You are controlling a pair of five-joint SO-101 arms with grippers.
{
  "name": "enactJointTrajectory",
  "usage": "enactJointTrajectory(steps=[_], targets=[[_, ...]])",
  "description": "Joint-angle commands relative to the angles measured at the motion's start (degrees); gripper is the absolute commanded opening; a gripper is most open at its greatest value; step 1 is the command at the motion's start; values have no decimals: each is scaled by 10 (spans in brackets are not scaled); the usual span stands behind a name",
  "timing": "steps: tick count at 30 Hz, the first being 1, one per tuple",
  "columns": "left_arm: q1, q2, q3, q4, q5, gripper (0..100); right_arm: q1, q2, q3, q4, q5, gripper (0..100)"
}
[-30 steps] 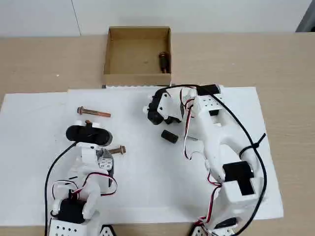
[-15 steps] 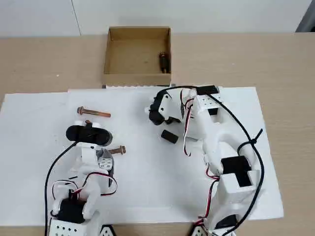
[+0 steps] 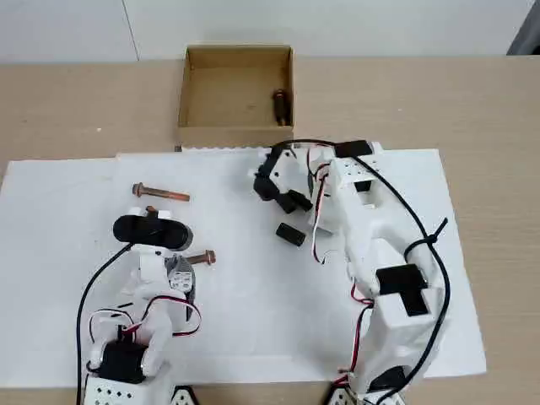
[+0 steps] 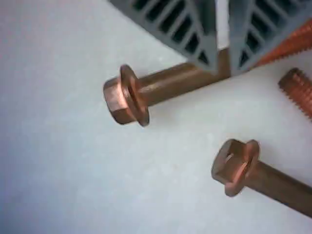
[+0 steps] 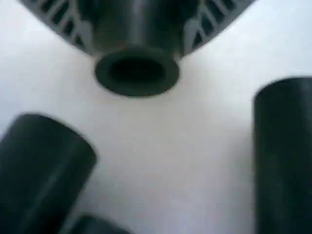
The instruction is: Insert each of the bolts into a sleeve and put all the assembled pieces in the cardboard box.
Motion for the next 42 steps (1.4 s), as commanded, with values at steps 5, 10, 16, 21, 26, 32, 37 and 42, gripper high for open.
enactJointTrajectory(steps=[5, 10, 16, 21, 26, 32, 37, 42], targets=[[-4, -4, -1, -13, 0, 5, -28, -117, -50, 62, -90, 4], [-3, -4, -1, -13, 0, 5, -34, -186, -52, 107, -177, 4], [-4, -4, -2, -13, 1, 5, -35, -269, -52, 181, -285, 4], [-3, -4, -3, -11, 1, 5, -33, -362, -47, 218, -338, 4], [-4, -3, -38, -11, 1, 5, -34, -451, 26, 218, -355, 4], [-4, 3, -151, 7, 0, 5, -31, -535, 159, 217, -369, 4], [-4, 89, -251, 84, 1, 5, -30, -578, 227, 201, -369, 4], [-4, 230, -388, 112, 1, 5, -30, -591, 281, 173, -369, 4]])
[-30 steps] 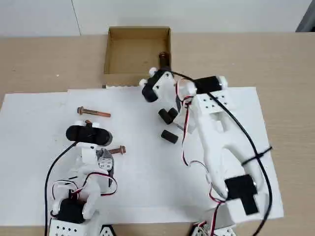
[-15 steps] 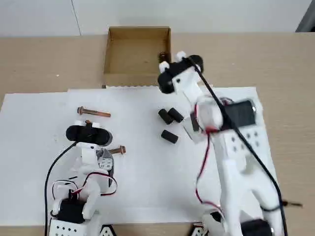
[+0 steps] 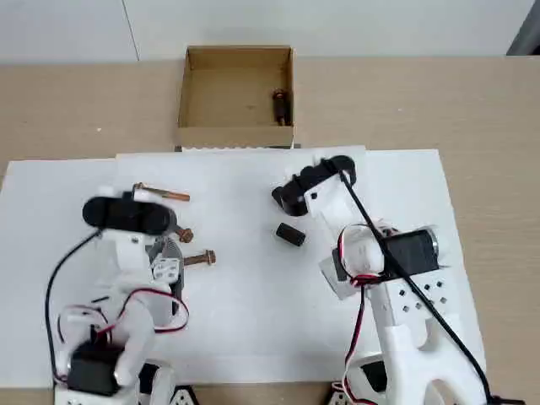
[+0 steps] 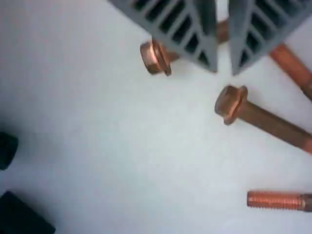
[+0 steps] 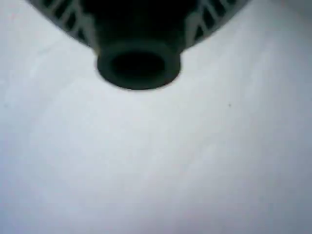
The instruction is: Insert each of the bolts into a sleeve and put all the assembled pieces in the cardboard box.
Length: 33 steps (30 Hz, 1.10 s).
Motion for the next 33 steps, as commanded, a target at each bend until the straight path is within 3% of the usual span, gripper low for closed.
enactJointTrajectory(steps=[1, 9, 13, 21, 24, 33], targets=[[-4, 102, -118, 6, -2, 5, 1, -16, 18, -21, -10, 4], [-4, 305, -234, 57, -14, 5, 1, -15, 60, -59, -11, 4], [-4, 404, -241, 64, -127, 5, 2, -13, 68, -70, -7, 4], [-3, 531, -241, 89, -277, 5, 2, -12, 97, -105, -5, 4], [0, 550, -242, 114, -355, 5, 2, -12, 97, -107, -5, 4], [-2, 557, -242, 133, -495, 5, 2, -12, 97, -107, -5, 4]])
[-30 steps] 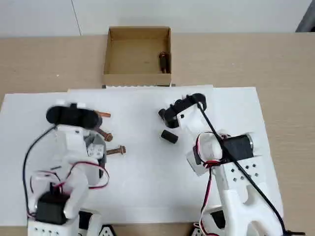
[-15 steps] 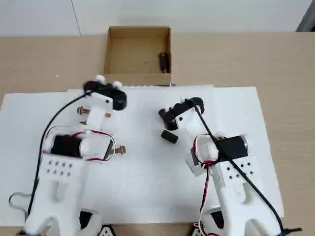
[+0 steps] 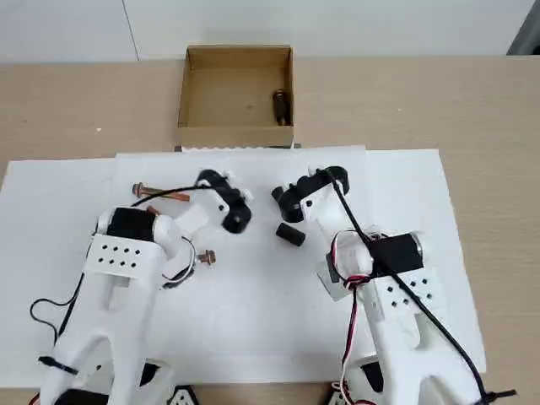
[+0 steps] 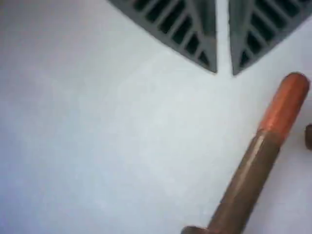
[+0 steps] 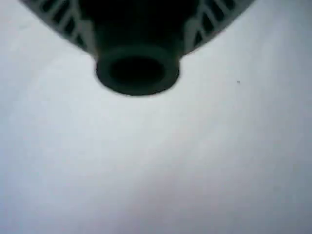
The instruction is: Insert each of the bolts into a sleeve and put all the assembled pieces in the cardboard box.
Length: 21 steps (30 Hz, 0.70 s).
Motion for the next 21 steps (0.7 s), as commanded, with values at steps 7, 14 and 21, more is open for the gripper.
enactJointTrajectory(steps=[7, 14, 21], targets=[[-1, 1, -22, 3, -98, 93, 2, -10, -5, -7, -3, 4], [0, 2, -18, -35, -126, 115, 2, -9, -4, -7, -3, 4], [0, 45, -24, -39, -162, 116, 2, -9, -4, -9, -3, 5]])
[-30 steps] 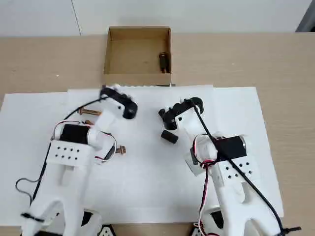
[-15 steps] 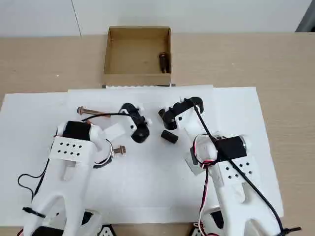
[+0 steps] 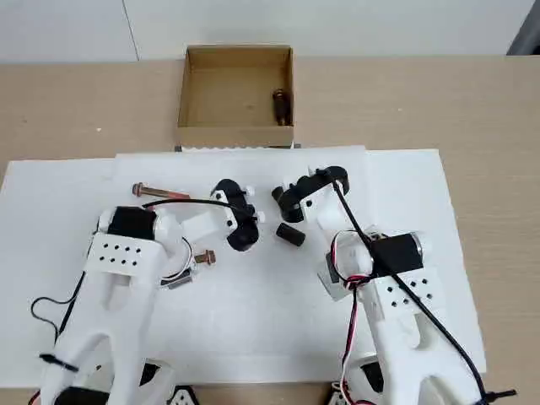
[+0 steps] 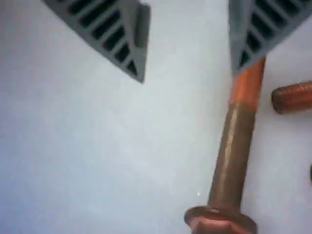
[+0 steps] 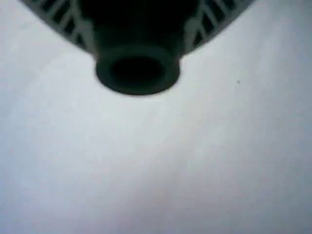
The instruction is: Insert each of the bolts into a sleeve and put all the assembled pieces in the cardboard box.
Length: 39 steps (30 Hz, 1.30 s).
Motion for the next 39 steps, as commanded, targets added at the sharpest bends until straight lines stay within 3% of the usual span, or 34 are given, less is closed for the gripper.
enactJointTrajectory(steps=[1, 11, 26, 33, 39], targets=[[-1, 45, -29, -18, -14, 116, 2, -9, -4, -9, -3, 5], [-1, 185, -132, -22, -18, 112, 2, -9, -4, -9, -3, 5], [0, 305, -152, -68, -25, 111, 2, -9, -4, -9, -3, 6], [0, 327, -153, -74, -25, 6, 1, -9, -4, -13, -3, 5], [0, 327, -183, -43, -25, 6, -1, -9, -4, -16, -3, 5]])
